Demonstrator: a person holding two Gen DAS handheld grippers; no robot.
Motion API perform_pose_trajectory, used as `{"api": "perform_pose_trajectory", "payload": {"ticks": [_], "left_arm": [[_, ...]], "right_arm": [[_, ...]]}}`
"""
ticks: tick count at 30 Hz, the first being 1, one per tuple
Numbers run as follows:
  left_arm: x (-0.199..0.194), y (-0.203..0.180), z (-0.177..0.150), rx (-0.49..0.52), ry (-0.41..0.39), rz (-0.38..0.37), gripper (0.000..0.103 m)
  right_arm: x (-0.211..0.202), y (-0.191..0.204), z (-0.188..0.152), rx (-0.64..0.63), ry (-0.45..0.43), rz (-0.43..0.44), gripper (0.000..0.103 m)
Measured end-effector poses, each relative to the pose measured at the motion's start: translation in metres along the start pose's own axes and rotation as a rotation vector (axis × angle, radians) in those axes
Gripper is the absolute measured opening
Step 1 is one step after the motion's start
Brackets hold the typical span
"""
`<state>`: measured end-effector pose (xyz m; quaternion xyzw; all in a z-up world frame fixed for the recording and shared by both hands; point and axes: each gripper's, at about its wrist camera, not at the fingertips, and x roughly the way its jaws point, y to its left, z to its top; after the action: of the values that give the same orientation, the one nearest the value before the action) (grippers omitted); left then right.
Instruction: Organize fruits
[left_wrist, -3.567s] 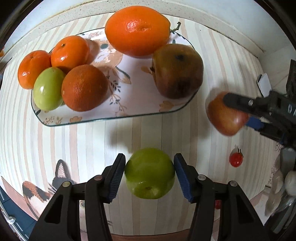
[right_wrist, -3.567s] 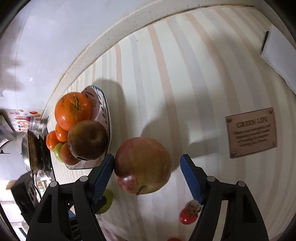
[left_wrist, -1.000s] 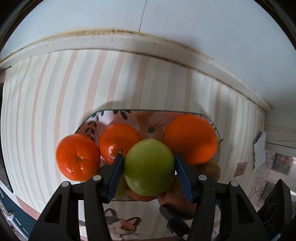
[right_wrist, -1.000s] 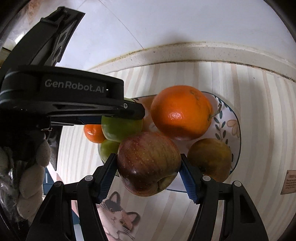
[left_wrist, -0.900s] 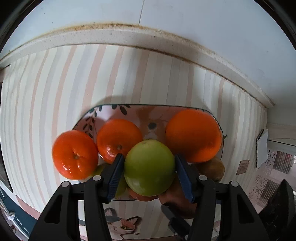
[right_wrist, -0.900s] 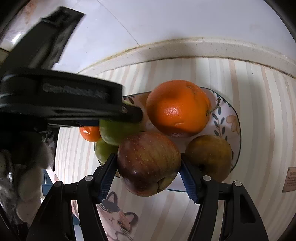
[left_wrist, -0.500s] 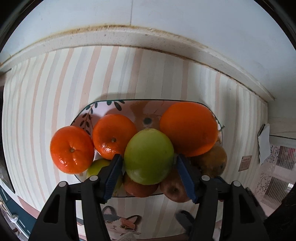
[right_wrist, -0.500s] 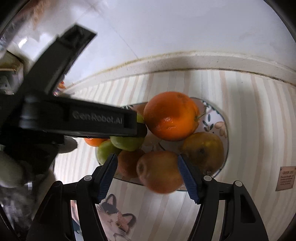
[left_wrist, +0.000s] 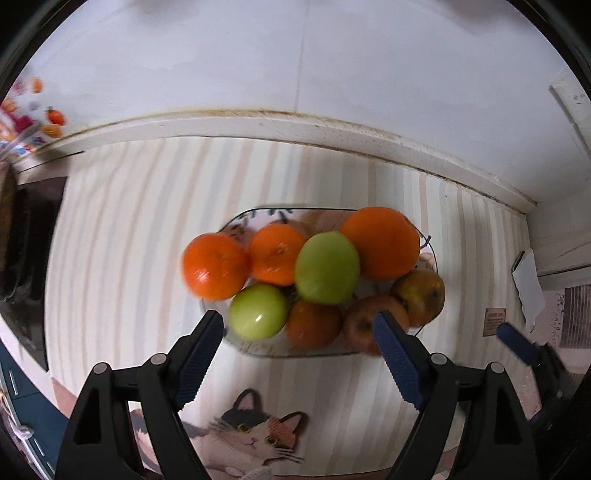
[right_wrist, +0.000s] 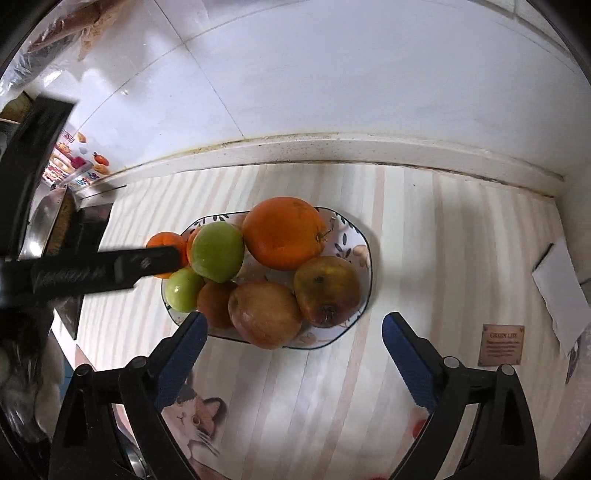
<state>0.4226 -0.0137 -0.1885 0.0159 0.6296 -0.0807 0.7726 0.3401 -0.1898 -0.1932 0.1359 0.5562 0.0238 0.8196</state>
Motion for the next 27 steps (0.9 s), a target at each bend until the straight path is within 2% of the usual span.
{"api": "perform_pose_trajectory", "payload": {"ticks": [5, 14, 27], "left_arm": [[-0.031, 0.003, -0.032, -0.003, -0.09, 0.039, 0.083], [-0.082, -0.003, -0.081, -0.018, -0.22, 0.033, 0.083], [-0.144, -0.012, -0.124, 0.013, -0.357, 0.054, 0.083]], "right_arm": [[-0.024, 0.005, -0.006, -0.023, -0.036, -0.029, 0.098], [-0.083, 0.019, -0.028, -0.056, -0.121, -0.048, 0.098], [-0.163, 0.04, -0.057, -0.105, -0.24, -0.039, 0.098]]}}
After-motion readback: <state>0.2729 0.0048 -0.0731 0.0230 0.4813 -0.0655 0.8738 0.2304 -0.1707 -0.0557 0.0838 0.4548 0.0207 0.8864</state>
